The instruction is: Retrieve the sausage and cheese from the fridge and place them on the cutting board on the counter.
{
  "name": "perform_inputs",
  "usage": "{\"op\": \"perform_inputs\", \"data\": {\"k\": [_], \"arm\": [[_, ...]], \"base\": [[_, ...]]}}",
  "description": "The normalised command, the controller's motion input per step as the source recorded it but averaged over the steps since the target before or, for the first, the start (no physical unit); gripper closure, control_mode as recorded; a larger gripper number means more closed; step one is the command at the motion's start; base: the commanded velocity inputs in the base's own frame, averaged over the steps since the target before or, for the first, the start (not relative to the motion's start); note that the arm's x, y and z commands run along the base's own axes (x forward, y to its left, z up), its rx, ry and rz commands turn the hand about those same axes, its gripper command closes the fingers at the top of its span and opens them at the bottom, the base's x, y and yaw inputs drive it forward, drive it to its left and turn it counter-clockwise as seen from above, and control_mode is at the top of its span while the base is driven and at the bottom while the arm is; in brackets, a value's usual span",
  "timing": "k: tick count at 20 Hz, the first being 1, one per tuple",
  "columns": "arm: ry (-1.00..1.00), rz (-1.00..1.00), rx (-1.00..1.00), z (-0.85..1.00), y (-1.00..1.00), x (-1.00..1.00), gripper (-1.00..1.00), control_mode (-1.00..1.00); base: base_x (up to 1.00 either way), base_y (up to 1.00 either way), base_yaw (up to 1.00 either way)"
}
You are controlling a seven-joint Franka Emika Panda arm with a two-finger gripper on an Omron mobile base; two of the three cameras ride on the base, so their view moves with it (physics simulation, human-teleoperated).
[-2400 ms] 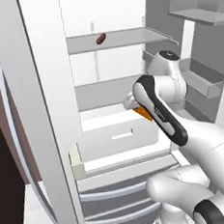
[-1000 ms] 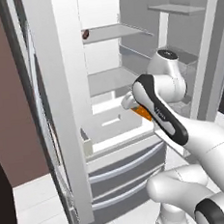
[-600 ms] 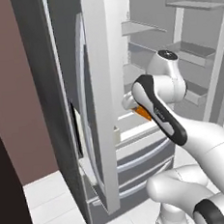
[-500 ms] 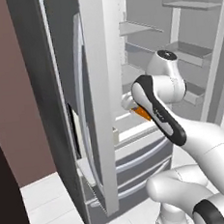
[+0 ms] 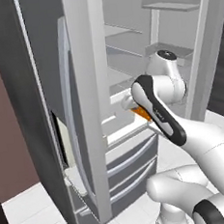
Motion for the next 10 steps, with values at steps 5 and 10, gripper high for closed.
{"op": "perform_inputs", "data": {"k": [5, 10], "arm": [[0.0, 0.0, 0.0, 0.0, 0.0, 0.0, 1.0, 1.0], [0.0, 0.0, 0.0, 0.0, 0.0, 0.0, 1.0, 1.0]], "base": [[-0.07, -0.19, -0.45], [0.08, -0.1, -0.61]]}}
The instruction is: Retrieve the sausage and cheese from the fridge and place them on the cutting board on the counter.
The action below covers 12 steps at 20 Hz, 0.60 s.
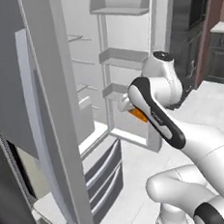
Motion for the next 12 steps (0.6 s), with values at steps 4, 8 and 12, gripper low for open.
{"op": "perform_inputs", "data": {"k": [4, 8, 12], "arm": [[0.0, 0.0, 0.0, 0.0, 0.0, 0.0, 1.0, 1.0], [0.0, 0.0, 0.0, 0.0, 0.0, 0.0, 1.0, 1.0], [0.0, 0.0, 0.0, 0.0, 0.0, 0.0, 1.0, 1.0]], "base": [[0.07, -0.29, -0.55], [0.02, -0.36, -0.54], [0.32, -0.3, -0.56]]}}
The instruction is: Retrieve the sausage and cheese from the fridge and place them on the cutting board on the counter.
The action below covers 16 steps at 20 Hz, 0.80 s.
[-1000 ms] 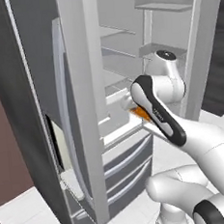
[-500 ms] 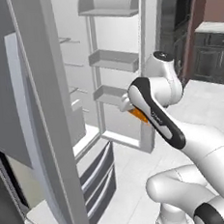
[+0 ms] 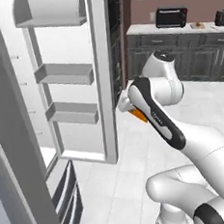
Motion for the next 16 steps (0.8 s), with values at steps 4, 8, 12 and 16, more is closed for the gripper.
{"op": "perform_inputs", "data": {"k": [4, 8, 12, 16], "arm": [[0.0, 0.0, 0.0, 0.0, 0.0, 0.0, 1.0, 1.0], [0.0, 0.0, 0.0, 0.0, 0.0, 0.0, 1.0, 1.0], [0.0, 0.0, 0.0, 0.0, 0.0, 0.0, 1.0, 1.0], [0.0, 0.0, 0.0, 0.0, 0.0, 0.0, 1.0, 1.0]], "base": [[0.59, -0.3, -0.57], [0.65, -0.28, -0.46], [0.68, -0.31, -0.37], [0.57, -0.25, -0.34]]}}
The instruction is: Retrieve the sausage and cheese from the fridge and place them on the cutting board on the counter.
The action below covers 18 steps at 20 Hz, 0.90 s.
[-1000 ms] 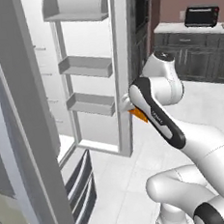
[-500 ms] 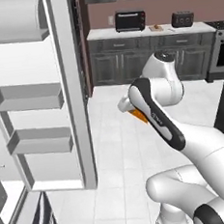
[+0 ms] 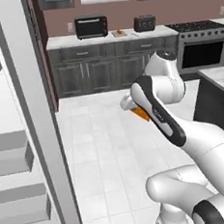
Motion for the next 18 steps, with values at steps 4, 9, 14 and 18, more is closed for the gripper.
{"op": "perform_inputs", "data": {"k": [4, 9, 14, 18], "arm": [[0.0, 0.0, 0.0, 0.0, 0.0, 0.0, 1.0, 1.0], [0.0, 0.0, 0.0, 0.0, 0.0, 0.0, 1.0, 1.0], [0.0, 0.0, 0.0, 0.0, 0.0, 0.0, 1.0, 1.0], [0.0, 0.0, 0.0, 0.0, 0.0, 0.0, 1.0, 1.0]], "base": [[0.64, -0.39, -0.16], [0.98, -0.52, -0.13], [1.0, -0.43, -0.12], [1.0, -0.54, -0.08]]}}
